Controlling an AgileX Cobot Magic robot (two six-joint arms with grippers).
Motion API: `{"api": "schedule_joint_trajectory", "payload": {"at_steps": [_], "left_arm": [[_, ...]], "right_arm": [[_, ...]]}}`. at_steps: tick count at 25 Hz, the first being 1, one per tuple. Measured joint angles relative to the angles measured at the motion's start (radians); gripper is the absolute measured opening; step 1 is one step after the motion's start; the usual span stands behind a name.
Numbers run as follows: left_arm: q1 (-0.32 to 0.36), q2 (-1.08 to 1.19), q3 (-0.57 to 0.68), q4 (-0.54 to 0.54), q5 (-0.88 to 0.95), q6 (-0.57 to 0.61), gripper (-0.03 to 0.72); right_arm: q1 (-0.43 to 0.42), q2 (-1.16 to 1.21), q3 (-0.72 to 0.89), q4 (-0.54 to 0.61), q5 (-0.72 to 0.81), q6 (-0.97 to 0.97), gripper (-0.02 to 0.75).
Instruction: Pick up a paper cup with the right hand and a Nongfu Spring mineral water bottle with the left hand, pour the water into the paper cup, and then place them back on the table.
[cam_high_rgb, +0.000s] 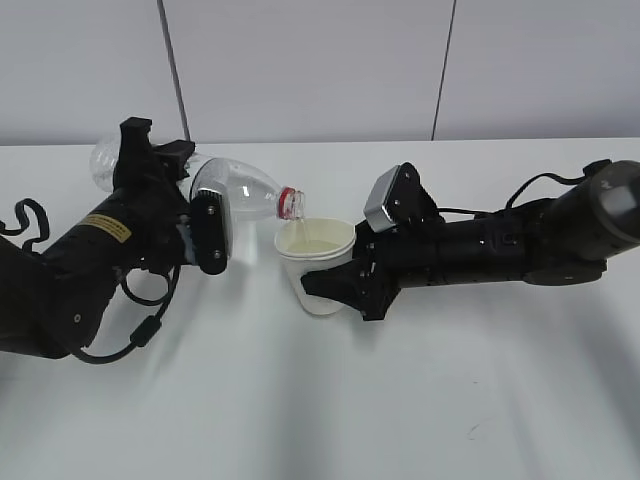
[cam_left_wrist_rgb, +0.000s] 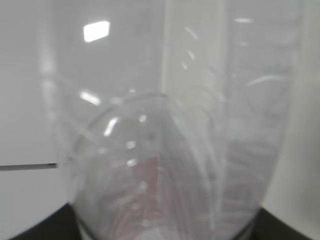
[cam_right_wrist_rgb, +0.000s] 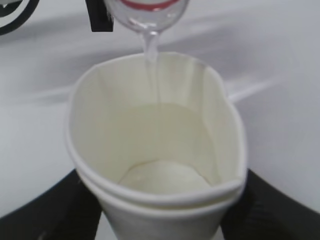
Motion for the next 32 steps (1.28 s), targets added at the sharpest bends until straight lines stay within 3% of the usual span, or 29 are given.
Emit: {"api": "schedule_joint_trajectory", "payload": {"at_steps": [16, 32], "left_arm": [[-0.002, 0.000, 0.000, -0.009, -0.002, -0.120, 0.344], [-0.061, 0.000, 0.000, -0.191, -0.006, -0.593, 0.343]], "right_arm": [[0.000, 0.000, 0.000, 0.010, 0.000, 0.000, 0.478], [0.000, 0.000, 0.000, 0.136, 0.004, 0.000, 0.478]]}}
